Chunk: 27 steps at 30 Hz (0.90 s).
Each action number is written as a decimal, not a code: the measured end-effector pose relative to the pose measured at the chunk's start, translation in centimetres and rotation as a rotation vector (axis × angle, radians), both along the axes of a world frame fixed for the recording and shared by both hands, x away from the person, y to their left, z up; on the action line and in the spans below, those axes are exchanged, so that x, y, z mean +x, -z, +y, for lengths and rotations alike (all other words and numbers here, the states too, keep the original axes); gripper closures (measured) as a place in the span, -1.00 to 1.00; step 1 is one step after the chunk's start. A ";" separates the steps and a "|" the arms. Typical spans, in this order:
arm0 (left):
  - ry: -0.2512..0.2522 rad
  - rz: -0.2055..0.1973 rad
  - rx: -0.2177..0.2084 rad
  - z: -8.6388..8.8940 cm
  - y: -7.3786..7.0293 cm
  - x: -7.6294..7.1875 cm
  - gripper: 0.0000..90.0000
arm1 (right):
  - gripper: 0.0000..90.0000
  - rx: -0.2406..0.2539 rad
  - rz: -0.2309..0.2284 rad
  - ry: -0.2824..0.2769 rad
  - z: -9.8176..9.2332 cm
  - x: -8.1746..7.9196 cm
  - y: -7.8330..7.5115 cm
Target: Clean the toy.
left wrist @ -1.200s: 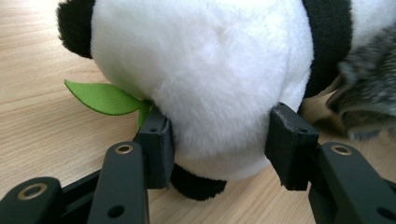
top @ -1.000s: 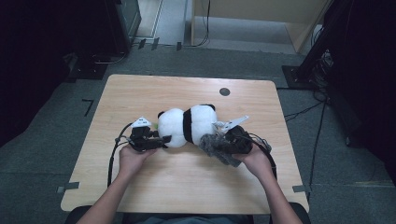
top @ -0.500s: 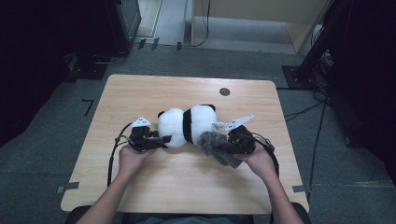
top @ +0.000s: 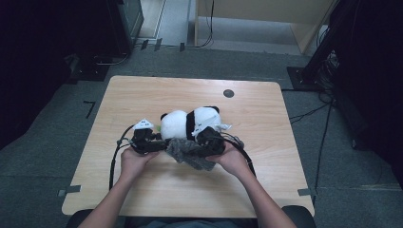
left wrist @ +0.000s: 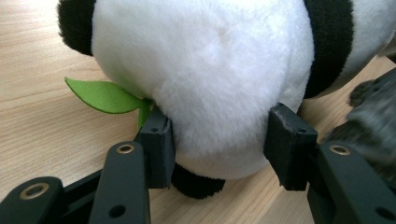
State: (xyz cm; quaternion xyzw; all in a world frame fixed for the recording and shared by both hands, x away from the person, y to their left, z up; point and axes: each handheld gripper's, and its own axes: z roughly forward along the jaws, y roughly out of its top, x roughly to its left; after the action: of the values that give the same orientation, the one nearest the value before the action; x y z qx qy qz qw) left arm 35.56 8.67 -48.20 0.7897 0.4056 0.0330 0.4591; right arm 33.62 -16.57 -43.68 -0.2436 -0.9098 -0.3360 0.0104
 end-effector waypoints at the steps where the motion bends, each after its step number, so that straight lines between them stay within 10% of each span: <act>1: 0.000 0.000 0.000 0.0 0.0 0.0 0.08 | 0.67 -0.002 -0.005 -0.001 0.5 0.2 0.1; 13: -0.005 0.014 -0.005 0.1 0.0 0.1 0.11 | 0.67 -0.022 0.000 0.012 3.7 2.1 1.7; 27: -0.003 0.004 0.003 0.1 0.0 0.2 0.10 | 0.66 -0.078 -0.041 0.061 -0.1 0.7 0.5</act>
State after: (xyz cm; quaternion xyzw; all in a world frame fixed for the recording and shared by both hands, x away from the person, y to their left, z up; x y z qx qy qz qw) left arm 35.72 8.73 -48.18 0.7898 0.4078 0.0327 0.4569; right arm 34.31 -16.65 -44.22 -0.2648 -0.9143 -0.3052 -0.0279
